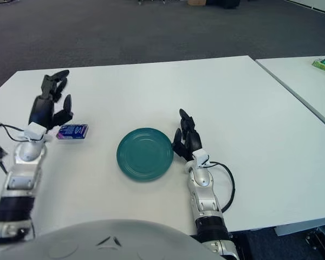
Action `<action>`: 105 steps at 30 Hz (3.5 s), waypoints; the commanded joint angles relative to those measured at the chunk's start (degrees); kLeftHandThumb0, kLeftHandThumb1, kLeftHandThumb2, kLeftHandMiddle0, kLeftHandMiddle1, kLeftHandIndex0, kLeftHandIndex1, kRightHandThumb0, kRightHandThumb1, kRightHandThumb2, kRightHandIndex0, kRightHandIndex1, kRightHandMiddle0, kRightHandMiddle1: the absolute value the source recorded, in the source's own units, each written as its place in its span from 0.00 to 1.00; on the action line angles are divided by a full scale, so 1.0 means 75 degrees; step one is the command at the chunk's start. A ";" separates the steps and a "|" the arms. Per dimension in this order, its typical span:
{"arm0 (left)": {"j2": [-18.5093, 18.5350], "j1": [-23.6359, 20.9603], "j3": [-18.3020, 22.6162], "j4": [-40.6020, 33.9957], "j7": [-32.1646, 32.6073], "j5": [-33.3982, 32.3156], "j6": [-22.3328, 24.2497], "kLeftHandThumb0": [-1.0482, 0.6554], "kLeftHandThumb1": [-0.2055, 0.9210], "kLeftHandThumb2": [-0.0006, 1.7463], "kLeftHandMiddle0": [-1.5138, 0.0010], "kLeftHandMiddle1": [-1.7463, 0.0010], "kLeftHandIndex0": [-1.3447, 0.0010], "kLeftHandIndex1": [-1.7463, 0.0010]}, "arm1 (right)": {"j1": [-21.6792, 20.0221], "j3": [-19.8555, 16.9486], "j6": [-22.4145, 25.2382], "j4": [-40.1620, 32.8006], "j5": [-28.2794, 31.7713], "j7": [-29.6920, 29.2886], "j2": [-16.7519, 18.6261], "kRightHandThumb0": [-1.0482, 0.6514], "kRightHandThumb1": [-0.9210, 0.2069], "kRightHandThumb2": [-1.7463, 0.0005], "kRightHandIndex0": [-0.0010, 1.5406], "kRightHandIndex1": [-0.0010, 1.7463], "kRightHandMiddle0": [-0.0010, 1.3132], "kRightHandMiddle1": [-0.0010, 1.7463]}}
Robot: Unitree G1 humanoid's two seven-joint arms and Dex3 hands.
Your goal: Put the gum into the plate.
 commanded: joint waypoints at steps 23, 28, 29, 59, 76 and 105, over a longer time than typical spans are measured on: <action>0.3082 -0.3380 -0.2924 0.5869 -0.1654 0.3314 -0.2180 0.02 1.00 0.18 0.86 1.00 1.00 0.55 | 0.0445 -0.0168 0.0694 0.1206 0.0073 0.0049 0.0043 0.24 0.00 0.43 0.06 0.00 0.00 0.19; 0.2968 -0.3811 -0.3231 0.6593 -0.2568 0.2946 -0.2568 0.02 1.00 0.16 0.89 1.00 1.00 0.58 | 0.0455 -0.0192 0.0659 0.1216 0.0084 0.0059 0.0026 0.24 0.00 0.43 0.06 0.00 0.00 0.19; 0.2925 -0.3869 -0.3267 0.6681 -0.2730 0.2862 -0.2609 0.02 1.00 0.16 0.89 1.00 1.00 0.58 | 0.0457 -0.0194 0.0655 0.1214 0.0083 0.0061 0.0021 0.24 0.00 0.43 0.06 0.00 0.00 0.19; 0.1710 -0.4553 -0.3976 0.8782 -0.3626 0.2329 -0.2398 0.00 1.00 0.18 0.92 1.00 1.00 0.52 | 0.0314 -0.0219 0.0751 0.1380 -0.0019 0.0077 -0.0122 0.23 0.00 0.43 0.05 0.00 0.00 0.18; 0.0950 -0.4515 -0.4830 0.9543 -0.2659 0.2826 -0.1853 0.04 1.00 0.15 0.86 0.95 1.00 0.41 | 0.0181 -0.0219 0.0738 0.1570 -0.0080 -0.0011 -0.0117 0.23 0.00 0.42 0.06 0.00 0.00 0.18; 0.0568 -0.4120 -0.5068 0.9975 -0.0974 0.2661 -0.1229 0.62 0.27 0.86 0.45 0.11 0.57 0.00 | 0.0036 -0.0388 0.0720 0.1751 0.0046 0.0016 -0.0010 0.24 0.00 0.44 0.07 0.00 0.00 0.20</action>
